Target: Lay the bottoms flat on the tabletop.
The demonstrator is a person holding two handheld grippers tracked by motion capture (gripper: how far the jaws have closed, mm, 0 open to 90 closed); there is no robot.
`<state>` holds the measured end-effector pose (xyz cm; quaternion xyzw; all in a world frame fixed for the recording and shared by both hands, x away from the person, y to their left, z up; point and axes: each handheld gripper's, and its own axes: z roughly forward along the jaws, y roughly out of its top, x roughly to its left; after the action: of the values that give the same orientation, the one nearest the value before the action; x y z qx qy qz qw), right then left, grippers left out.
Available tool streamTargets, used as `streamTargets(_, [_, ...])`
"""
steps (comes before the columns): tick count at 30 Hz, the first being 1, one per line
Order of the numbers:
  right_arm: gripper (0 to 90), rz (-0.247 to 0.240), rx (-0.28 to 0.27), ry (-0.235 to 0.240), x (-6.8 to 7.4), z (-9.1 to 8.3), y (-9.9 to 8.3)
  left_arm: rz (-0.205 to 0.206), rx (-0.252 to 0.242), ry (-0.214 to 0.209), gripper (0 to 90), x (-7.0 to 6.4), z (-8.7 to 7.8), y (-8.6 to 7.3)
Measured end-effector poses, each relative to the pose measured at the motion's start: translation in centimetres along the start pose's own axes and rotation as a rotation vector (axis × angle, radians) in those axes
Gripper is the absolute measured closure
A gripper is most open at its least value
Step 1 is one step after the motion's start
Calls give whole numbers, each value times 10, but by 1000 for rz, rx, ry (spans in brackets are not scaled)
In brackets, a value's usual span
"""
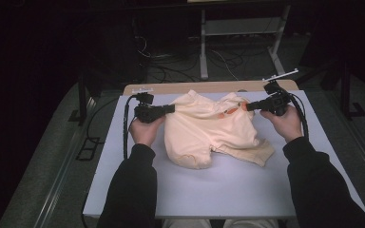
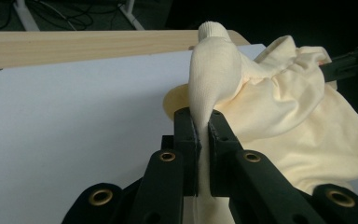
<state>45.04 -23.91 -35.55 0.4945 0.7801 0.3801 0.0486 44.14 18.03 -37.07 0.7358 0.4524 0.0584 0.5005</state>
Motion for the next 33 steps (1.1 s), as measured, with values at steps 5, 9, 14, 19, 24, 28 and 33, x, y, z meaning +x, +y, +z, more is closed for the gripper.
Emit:
streamTargets(5, [814, 46, 24, 0, -12, 22, -2, -21, 14, 24, 835, 9, 11, -3])
streamTargets(9, [814, 60, 35, -10, -17, 37, 0, -26, 22, 39, 835, 16, 19, -2])
streamTargets(14, [813, 87, 16, -2, -26, 48, 3, -26, 25, 48, 835, 22, 25, 4])
streamTargets(19, [811, 99, 7, -15, -30, 55, 9, -20, 35, 49, 834, 24, 31, 10])
streamTargets(24, [810, 95, -8, -33, -32, 58, 14, -49, 34, 34, 834, 28, 39, 13])
streamTargets(28, [810, 84, 7, -60, -34, 59, 21, -58, 22, 33, 834, 27, 43, 18])
streamTargets(33, [810, 69, -18, -63, -33, 51, 40, -65, 24, 69, 833, 28, 49, 23])
